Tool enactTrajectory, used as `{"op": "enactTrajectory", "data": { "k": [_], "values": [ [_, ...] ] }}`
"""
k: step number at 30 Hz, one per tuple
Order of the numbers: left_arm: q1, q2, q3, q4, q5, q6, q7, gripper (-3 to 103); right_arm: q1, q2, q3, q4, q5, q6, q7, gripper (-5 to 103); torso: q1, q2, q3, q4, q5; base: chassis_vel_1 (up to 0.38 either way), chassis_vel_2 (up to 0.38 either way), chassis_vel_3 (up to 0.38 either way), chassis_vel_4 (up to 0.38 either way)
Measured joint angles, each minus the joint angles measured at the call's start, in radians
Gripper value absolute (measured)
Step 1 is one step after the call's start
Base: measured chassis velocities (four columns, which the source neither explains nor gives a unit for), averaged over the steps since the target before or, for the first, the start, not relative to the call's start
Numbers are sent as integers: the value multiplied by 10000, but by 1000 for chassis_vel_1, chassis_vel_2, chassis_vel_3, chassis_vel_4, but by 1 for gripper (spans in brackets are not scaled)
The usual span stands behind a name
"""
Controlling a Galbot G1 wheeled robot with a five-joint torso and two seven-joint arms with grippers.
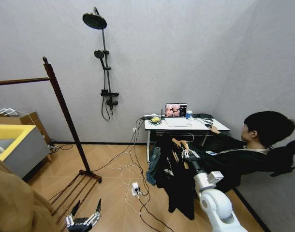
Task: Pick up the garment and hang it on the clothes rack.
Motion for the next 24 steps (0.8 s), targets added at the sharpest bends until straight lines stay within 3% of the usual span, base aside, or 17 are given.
{"op": "enactTrajectory", "data": {
  "k": [15, 20, 24],
  "values": [
    [-1, 3, -7, 0, 0, 0, -2, 100, 103, -34, -27, -90, 55, 184, -35, 10, 0, -1, 0, 0, -4, 165, 159, -157, -156],
    [0, 2, -12, 0, 0, 0, -2, 100, 239, -50, -140, -161, 15, 190, -56, 10, 0, -1, 0, 9, -1, 82, 6, -49, -74],
    [0, -1, 1, 0, 0, 0, 1, 100, 476, -93, -367, -306, -116, 179, -58, 10, 2, -2, 1, -2, 3, -27, -17, 30, 17]
  ]
}}
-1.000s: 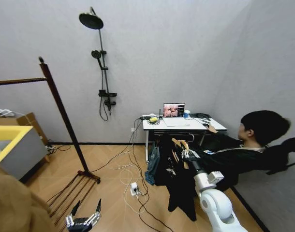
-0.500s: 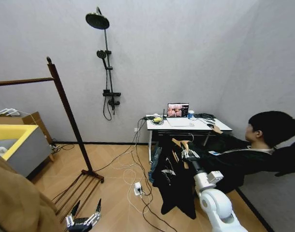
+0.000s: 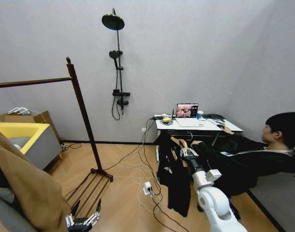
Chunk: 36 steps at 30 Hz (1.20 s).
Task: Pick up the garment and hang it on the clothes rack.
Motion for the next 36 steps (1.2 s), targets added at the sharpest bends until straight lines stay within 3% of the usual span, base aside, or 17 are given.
{"op": "enactTrajectory", "data": {
  "k": [11, 36],
  "values": [
    [0, 2, -1, 0, 0, 0, 2, 100, 488, -144, -380, 6, -30, -156, -48, 10, -2, 1, -1, 3, -4, 1, 10, 42, 42],
    [0, 2, -1, 0, 0, 0, -1, 100, 784, -572, -413, 382, 285, -479, -84, 10, -2, 2, -1, 4, -3, 110, 114, 116, 119]
  ]
}}
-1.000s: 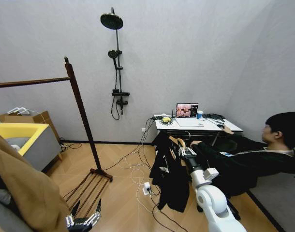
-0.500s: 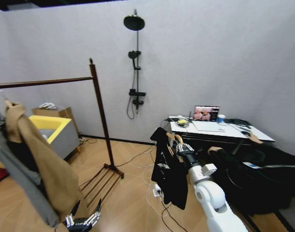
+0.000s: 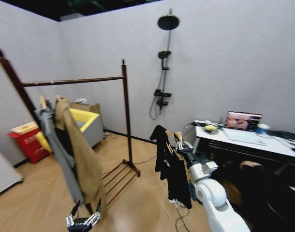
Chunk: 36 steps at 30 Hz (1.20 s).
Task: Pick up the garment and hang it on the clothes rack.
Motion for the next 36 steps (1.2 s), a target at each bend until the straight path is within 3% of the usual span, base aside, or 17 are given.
{"op": "enactTrajectory", "data": {
  "k": [20, 25, 30, 36],
  "values": [
    [0, 0, 0, 0, 0, 0, 0, 100, 1744, -939, -728, -718, 420, -439, 139, 10, 0, 0, 0, 1, 2, 123, 121, 125, 127],
    [0, 0, 0, 0, 0, 0, 0, 100, 2748, -1150, -997, -1184, 563, -804, 141, 10, 0, -1, 1, 5, 1, 80, 96, 84, 75],
    [0, 0, 1, 0, 0, 0, 0, 100, 4195, -1381, -1653, -1814, 924, -1026, 197, 10, -2, 0, 0, -5, 2, -1, 8, 8, 10],
    [1, 0, 1, 0, 0, 0, 0, 100, 5065, -1201, -2292, -2318, 1063, -1155, 315, 10, -3, 1, -1, 2, -1, -68, 71, 81, -55]
  ]
}}
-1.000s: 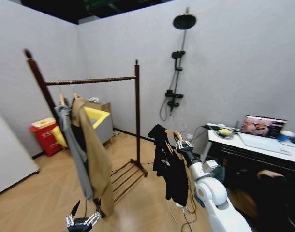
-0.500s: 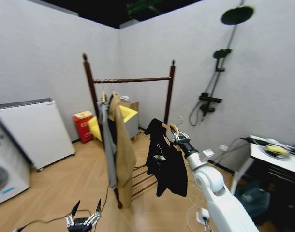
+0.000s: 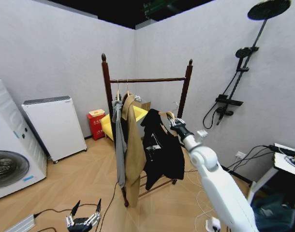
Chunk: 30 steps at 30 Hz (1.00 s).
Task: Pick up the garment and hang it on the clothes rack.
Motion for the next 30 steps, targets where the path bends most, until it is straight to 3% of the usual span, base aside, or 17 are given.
{"op": "enactTrajectory", "data": {
  "k": [10, 19, 30],
  "values": [
    [-1, 0, 0, 0, 0, 0, 0, 100, 788, 756, -646, -357, 161, -232, 208, 10, 3, -1, 2, -1, 1, -199, 204, 193, -188],
    [-2, 1, -2, 0, 0, 0, 0, 100, 2998, 1032, -1144, -854, 502, -1663, 693, 10, 20, -9, 7, 0, -1, -235, 239, 208, -202],
    [1, 0, -1, 0, 0, 0, 0, 100, 4472, 1445, -2032, -2183, 383, -2480, 626, 10, -9, 5, -4, -1, 0, 1, -17, -14, 18]
  ]
}}
